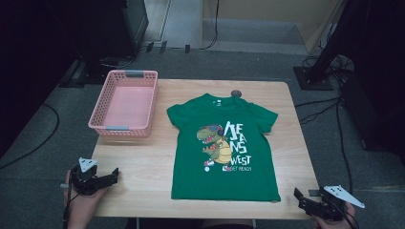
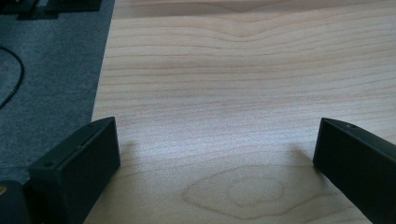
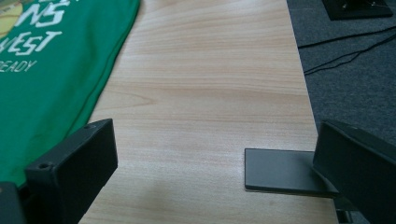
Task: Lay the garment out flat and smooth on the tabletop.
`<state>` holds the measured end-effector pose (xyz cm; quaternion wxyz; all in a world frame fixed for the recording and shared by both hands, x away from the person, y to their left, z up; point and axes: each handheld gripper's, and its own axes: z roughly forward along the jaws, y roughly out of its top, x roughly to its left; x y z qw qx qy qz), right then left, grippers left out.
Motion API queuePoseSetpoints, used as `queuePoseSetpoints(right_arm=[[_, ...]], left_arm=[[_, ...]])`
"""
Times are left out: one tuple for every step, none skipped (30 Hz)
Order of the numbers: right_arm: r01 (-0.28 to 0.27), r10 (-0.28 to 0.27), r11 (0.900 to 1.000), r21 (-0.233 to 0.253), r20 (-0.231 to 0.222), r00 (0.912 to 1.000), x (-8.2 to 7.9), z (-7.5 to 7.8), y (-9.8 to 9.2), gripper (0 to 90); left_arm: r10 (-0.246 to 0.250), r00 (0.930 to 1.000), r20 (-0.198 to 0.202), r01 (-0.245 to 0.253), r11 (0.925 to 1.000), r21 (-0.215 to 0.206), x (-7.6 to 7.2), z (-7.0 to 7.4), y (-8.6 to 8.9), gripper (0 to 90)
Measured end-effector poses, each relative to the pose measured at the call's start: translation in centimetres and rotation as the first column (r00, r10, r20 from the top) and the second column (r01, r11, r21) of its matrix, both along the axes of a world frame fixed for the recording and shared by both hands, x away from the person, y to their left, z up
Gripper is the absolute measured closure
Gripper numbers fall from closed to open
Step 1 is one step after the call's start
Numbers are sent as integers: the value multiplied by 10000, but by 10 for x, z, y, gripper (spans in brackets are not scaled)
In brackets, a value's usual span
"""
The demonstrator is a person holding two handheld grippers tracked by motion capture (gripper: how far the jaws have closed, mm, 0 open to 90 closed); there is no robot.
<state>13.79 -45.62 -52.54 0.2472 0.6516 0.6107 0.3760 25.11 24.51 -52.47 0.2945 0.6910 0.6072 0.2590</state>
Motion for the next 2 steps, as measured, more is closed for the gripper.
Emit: queuePoseSetpoints(right_arm=[[-2, 2, 9999, 120, -9, 10000, 1, 2, 1, 6], [-32, 33, 9999, 108, -39, 10000, 2, 4, 2, 14]], left_arm=[[-1, 10000, -2, 1, 10000, 0, 0, 0, 0, 8], [2, 10000, 0, -2, 10000, 0, 0, 0, 0, 8]])
